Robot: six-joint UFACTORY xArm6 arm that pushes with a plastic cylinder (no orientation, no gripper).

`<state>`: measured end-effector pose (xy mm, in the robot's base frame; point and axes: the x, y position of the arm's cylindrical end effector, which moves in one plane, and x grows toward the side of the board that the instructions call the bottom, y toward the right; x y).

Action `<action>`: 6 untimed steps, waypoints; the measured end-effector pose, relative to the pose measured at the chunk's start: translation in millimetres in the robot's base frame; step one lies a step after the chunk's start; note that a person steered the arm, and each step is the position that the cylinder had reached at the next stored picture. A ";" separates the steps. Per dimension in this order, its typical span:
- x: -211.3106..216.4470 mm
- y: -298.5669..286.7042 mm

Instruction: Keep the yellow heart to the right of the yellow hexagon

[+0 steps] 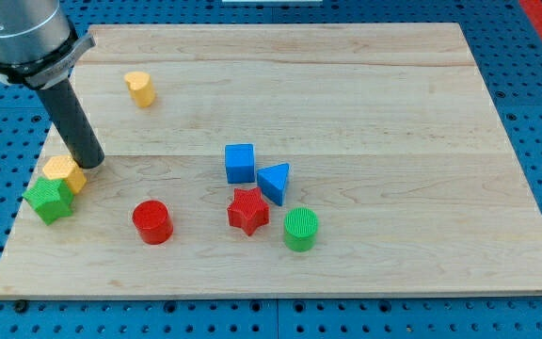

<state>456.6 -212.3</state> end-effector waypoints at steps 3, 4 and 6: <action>-167.3 66.9; -125.3 20.4; -87.0 22.3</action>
